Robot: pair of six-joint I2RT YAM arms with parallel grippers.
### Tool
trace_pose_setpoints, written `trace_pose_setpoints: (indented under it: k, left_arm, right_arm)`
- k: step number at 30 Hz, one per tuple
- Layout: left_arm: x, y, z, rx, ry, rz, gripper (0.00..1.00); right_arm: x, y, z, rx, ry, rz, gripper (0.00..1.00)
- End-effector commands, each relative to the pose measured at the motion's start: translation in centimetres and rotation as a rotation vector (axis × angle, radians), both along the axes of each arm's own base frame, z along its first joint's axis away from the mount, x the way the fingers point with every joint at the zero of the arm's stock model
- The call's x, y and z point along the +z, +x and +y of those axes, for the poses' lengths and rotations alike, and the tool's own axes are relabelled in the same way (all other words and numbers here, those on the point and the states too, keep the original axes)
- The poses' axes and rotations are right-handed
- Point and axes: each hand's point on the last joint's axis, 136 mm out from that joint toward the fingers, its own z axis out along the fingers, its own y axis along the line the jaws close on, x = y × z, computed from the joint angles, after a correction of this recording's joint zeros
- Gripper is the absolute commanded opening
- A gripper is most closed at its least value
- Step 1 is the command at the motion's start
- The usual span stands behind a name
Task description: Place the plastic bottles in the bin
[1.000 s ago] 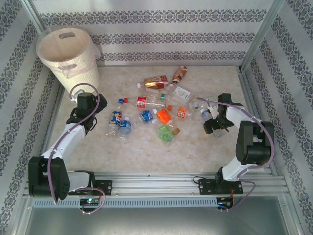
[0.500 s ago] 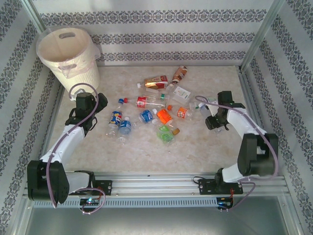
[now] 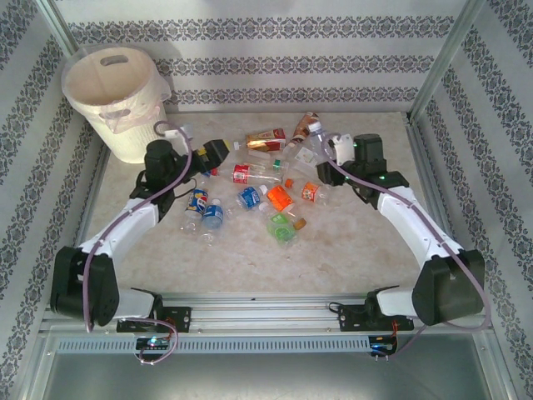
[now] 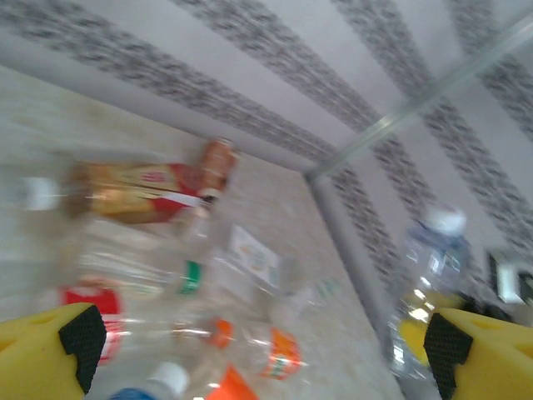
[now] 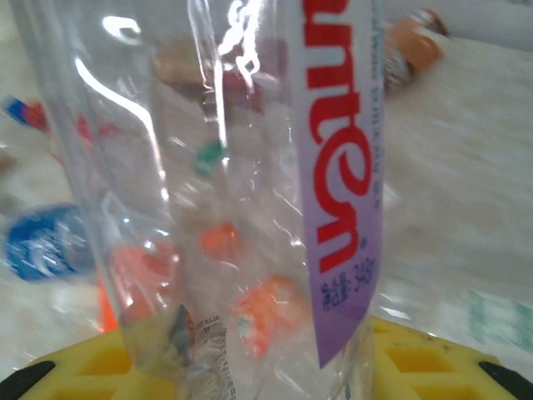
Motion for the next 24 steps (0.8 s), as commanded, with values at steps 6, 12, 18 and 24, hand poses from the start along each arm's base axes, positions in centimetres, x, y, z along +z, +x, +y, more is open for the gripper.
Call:
trace_pose_setpoints:
  k: [6, 12, 18, 24]
  left_arm:
    - [5.5, 0.0, -7.9, -0.268, -0.093, -0.154, 1.0]
    - [4.0, 1.6, -11.3, -0.269, -0.041, -0.09, 1.0]
    - [4.0, 1.7, -13.6, -0.375, -0.036, -0.083, 0.99]
    - [3.4, 2.1, -14.6, -0.412, -0.044, -0.063, 0.88]
  right_arm:
    - [4.3, 0.9, 9.0, 0.179, 0.332, -0.022, 0.5]
    - [5.3, -0.2, 12.2, 0.317, 0.487, 0.055, 0.5]
    - [6.3, -1.4, 13.9, 0.405, 0.523, 0.047, 0.51]
    - [6.5, -2.0, 14.9, 0.466, 0.511, 0.059, 0.52]
